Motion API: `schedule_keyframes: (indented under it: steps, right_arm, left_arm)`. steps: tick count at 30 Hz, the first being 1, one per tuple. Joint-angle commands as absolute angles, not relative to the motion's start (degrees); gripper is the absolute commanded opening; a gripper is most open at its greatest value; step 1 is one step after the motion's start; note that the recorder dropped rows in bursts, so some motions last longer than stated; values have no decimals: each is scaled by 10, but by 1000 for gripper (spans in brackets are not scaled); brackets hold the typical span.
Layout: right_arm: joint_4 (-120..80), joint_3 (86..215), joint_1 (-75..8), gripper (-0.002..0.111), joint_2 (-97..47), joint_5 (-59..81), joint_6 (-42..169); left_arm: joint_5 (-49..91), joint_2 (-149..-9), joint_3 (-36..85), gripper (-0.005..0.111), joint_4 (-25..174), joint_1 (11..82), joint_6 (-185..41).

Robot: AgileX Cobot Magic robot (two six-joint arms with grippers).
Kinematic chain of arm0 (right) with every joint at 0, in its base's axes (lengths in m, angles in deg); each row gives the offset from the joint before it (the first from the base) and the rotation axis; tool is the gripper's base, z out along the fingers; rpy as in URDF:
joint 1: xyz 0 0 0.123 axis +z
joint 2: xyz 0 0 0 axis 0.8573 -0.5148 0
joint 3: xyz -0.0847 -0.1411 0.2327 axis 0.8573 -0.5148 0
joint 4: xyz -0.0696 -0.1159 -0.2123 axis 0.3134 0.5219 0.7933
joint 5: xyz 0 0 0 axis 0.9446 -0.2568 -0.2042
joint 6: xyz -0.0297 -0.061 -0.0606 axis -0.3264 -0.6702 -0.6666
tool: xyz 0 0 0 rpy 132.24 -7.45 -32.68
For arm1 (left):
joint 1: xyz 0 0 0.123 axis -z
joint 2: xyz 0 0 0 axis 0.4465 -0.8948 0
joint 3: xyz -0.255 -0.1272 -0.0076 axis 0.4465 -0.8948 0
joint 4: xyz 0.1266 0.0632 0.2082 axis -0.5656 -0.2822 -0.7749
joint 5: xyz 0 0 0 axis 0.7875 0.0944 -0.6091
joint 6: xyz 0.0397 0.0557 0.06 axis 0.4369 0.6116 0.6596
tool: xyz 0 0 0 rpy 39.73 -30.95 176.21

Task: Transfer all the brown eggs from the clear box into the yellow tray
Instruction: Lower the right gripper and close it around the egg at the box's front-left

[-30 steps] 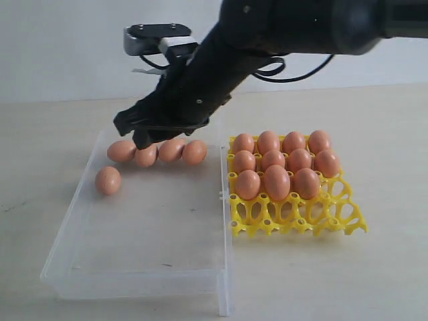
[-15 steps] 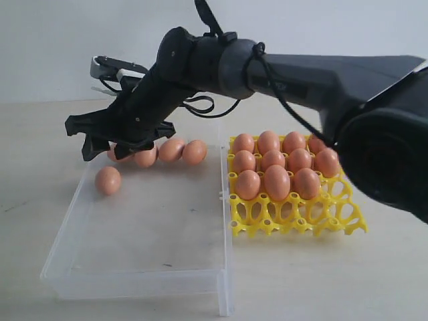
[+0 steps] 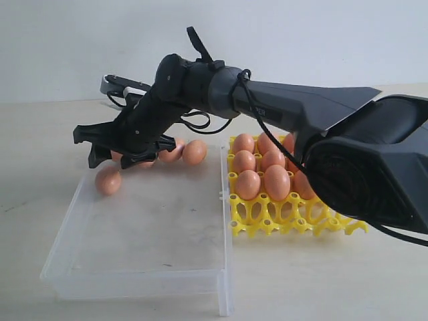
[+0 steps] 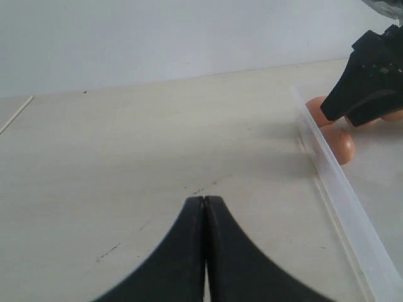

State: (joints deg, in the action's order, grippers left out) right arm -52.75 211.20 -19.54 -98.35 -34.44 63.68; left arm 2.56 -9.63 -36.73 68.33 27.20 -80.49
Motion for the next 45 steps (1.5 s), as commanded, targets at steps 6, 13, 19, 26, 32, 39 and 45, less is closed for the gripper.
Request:
schedule_keyframes:
  steps: [6, 13, 19, 26, 32, 39, 45]
  right_arm:
    - [-521, 2118, -204, 58, -993, -323, 641]
    - [-522, 2118, -204, 58, -1005, -323, 641]
    - [-542, 2118, -204, 58, -1018, -321, 641]
    - [-542, 2118, -204, 58, -1020, -306, 641]
    - [-542, 2118, -197, 58, -1027, -306, 641]
    - [-550, 2118, -189, 58, -1032, -305, 641]
    - [-551, 2118, -187, 50, -1032, -303, 641]
  left_arm:
    - [33, -93, -365, 0, 685, 271, -807]
    - [33, -93, -365, 0, 685, 271, -807]
    - [33, -93, -365, 0, 685, 271, -807]
    - [33, -93, -365, 0, 685, 271, -807]
    - [33, -93, -365, 0, 685, 271, -807]
    - [33, -93, -365, 0, 685, 271, -807]
    - [33, -93, -365, 0, 685, 271, -807]
